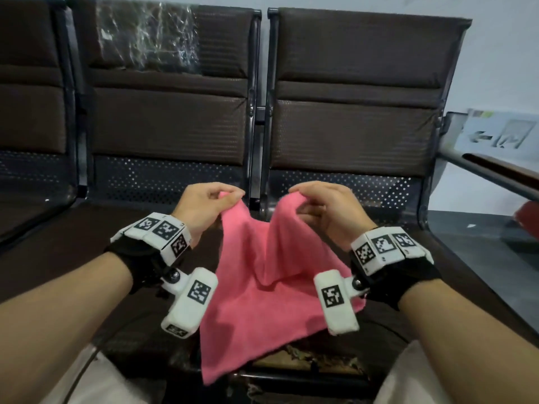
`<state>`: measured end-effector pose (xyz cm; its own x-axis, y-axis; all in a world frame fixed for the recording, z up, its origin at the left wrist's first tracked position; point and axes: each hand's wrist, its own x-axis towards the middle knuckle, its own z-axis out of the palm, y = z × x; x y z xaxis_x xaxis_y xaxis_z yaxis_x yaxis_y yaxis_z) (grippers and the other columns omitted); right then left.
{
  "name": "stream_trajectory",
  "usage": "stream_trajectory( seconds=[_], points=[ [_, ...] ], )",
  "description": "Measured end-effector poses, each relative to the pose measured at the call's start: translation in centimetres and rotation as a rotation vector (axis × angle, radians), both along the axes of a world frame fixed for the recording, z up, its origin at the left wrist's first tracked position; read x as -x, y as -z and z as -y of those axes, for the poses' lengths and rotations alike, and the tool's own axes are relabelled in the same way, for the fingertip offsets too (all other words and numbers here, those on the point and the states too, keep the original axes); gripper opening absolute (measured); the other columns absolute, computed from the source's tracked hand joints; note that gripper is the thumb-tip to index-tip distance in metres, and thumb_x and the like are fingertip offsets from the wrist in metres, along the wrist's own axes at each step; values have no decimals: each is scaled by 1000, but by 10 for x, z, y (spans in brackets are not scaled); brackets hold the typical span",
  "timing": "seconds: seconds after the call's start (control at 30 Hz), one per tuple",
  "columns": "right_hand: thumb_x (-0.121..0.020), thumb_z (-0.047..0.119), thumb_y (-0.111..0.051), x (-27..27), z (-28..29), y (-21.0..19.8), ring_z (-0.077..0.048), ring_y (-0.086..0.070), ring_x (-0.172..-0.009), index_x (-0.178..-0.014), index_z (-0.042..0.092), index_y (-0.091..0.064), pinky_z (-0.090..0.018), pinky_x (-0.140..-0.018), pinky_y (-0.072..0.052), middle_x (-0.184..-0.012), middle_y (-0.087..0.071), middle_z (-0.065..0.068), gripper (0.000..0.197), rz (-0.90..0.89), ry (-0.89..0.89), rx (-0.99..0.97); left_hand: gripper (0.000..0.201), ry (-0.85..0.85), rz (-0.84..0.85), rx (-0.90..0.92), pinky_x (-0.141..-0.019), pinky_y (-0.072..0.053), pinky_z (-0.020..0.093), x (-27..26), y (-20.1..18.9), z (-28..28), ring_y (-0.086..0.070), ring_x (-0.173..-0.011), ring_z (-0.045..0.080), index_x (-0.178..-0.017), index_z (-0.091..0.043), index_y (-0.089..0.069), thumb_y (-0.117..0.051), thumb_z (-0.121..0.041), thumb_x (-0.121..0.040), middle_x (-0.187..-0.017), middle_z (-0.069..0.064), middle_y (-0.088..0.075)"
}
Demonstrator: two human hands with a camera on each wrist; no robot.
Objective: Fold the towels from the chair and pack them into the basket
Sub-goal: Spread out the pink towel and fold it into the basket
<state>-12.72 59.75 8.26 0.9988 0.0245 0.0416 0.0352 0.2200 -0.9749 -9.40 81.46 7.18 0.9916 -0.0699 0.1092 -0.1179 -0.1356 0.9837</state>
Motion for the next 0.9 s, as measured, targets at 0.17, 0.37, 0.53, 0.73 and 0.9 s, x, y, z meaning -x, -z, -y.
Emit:
stream_trajectory(
  seconds=[0.17,0.37,0.53,0.73,0.9],
  points=[
    [-89,-12,-48,9,-8,5,-19,-71,-80,-92,2,-68,-24,-69,-58,-85,-72,-13,24,18,-233,190,27,148,-138,28,-65,-57,24,14,-7,1,-62,-83,21,-114,3,-61,-49,-12,-96,-102,22,-63],
    [-81,16,-70,8,-9,2,-14,-63,-66,-71,26,-68,-24,-64,-49,-73,-66,-1,14,373,44,691,27,244,-191,48,-74,-57,24,26,-6,3,-66,-82,18,-122,2,-53,-44,-7,-97,-105,20,-64],
    [-86,25,-62,8,-27,4,-4,-51,-66,-72,25,-60,-27,-65,-44,-69,-59,11,14,427,64,598,29,276,-140,31,-71,-57,21,32,-9,12,-67,-79,16,-117,4,-59,-46,-12,-97,-102,19,-67],
    [-73,33,-80,10,-23,12,-6,-64,-72,-71,24,-70,-27,-72,-52,-72,-70,6,14,433,11,773,25,236,-131,55,-64,-58,23,37,-6,20,-69,-79,16,-110,1,-66,-60,-9,-88,-100,20,-70],
    [-71,37,-81,8,-23,16,8,-58,-64,-65,31,-67,-7,-62,-41,-64,-66,14,16,367,50,885,24,282,-245,91,-68,-59,23,38,-6,24,-69,-72,14,-113,2,-63,-52,-7,-93,-96,17,-69]
  ],
)
